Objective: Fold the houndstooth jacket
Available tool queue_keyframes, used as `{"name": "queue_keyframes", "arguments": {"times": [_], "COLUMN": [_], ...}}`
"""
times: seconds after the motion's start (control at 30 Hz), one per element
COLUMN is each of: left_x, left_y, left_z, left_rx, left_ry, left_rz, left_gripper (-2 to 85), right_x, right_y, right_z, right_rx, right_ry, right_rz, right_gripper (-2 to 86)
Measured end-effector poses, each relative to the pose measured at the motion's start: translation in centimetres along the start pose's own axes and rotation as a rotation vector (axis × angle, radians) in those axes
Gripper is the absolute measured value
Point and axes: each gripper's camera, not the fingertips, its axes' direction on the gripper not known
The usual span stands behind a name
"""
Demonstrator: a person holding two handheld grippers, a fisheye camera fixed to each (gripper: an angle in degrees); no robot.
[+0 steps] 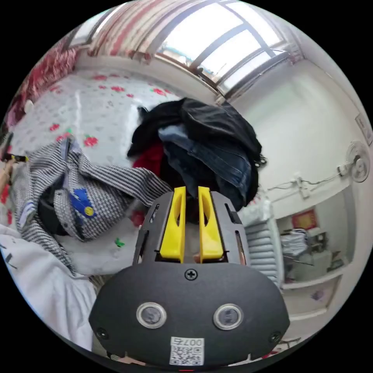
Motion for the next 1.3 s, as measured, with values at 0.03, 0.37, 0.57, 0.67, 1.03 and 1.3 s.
{"name": "queue_keyframes", "arguments": {"times": [0.03, 0.37, 0.57, 0.67, 1.03, 1.3], "left_x": [1.0, -5.5, -7.4, -7.4, -8.6, -8.5], "left_y": [0.5, 7.2, 16.9, 22.9, 45.2, 55.6], "left_z": [0.3, -5.5, -16.2, -22.8, -50.3, -61.7], "left_rx": [0.029, 0.203, 0.466, 0.637, 1.446, 1.835], "left_ry": [-0.038, 0.430, 0.606, 0.675, 0.797, 0.767], "left_rz": [0.024, -0.192, -0.115, -0.045, 0.308, 0.358], "left_gripper": [13.2, 4.3, 4.1, 3.9, 3.7, 3.9], "right_x": [-0.2, -20.4, -16.5, -9.1, 7.6, 10.8], "right_y": [-0.2, -3.9, -1.9, -0.2, 13.5, 20.8], "right_z": [0.0, 16.5, 12.5, 1.7, -32.1, -44.9], "right_rx": [0.046, -0.289, -0.244, 0.097, 0.961, 1.359], "right_ry": [-0.110, -0.397, -0.460, -0.590, -0.358, -0.339], "right_rz": [0.008, -0.451, -0.257, -0.044, 0.283, 0.355], "right_gripper": [6.7, 12.1, 5.0, 3.1, 1.8, 3.2]}}
